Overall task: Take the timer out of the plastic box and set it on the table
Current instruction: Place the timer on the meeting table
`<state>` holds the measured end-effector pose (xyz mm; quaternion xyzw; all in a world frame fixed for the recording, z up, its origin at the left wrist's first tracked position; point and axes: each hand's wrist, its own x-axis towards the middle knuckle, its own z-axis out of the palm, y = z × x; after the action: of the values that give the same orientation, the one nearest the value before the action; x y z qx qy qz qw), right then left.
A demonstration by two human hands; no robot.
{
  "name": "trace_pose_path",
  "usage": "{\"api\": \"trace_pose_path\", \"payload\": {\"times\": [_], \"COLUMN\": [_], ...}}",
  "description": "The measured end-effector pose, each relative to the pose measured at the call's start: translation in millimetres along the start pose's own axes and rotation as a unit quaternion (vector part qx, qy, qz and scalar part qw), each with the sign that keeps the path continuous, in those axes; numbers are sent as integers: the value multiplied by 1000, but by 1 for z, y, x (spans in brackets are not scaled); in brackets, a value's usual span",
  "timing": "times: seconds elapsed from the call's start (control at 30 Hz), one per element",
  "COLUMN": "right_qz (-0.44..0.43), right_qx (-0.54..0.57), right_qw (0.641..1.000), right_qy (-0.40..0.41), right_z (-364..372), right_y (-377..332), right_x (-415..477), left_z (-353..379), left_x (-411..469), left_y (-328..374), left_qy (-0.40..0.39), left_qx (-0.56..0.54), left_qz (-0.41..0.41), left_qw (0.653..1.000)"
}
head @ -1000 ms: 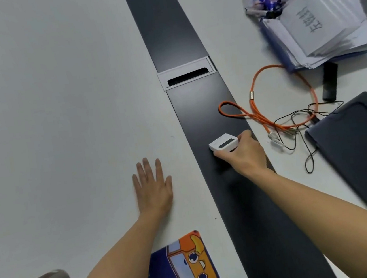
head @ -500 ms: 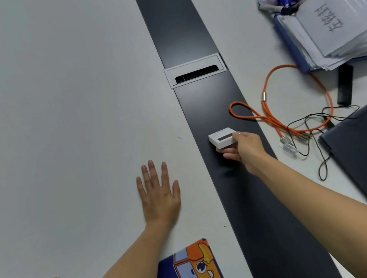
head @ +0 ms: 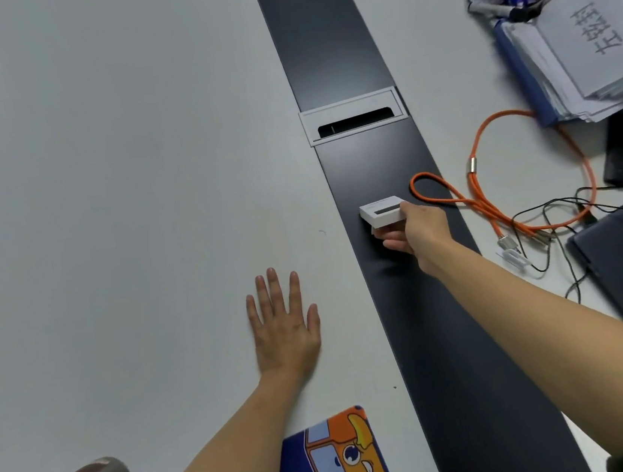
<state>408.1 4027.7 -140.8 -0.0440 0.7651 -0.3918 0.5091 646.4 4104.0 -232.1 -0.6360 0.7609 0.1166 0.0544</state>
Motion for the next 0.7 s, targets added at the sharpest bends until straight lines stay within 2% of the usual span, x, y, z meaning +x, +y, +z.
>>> {"api": "trace_pose_path", "payload": {"times": [0.17,0.27,0.37,0.43,0.53,0.7], "right_qz": [20,20,-11,-56,-155,-308], "right_qx": [-23,-72,-137,-192,-296,-471], "right_qw": [1000,997,990,979,941,824], "right_qy": [2,-7,-33,-47,-61,-69], "right_z": [-15,-29,-41,-45,-45,-40], "right_y": [11,18,24,26,24,14], "right_x": [-12,-26,-42,-57,-82,-133], "left_z": [-5,-25,-58,-80,-109,-154], "left_x": [1,4,5,1,-13,-47], "left_y": [1,4,7,6,3,-9], "left_qy": [-29,-99,-161,-167,-136,-65], "left_qx": [0,7,9,-3,-36,-21], "left_qz": [1,3,4,5,-3,6], "left_qw": [1000,995,987,986,990,998]}}
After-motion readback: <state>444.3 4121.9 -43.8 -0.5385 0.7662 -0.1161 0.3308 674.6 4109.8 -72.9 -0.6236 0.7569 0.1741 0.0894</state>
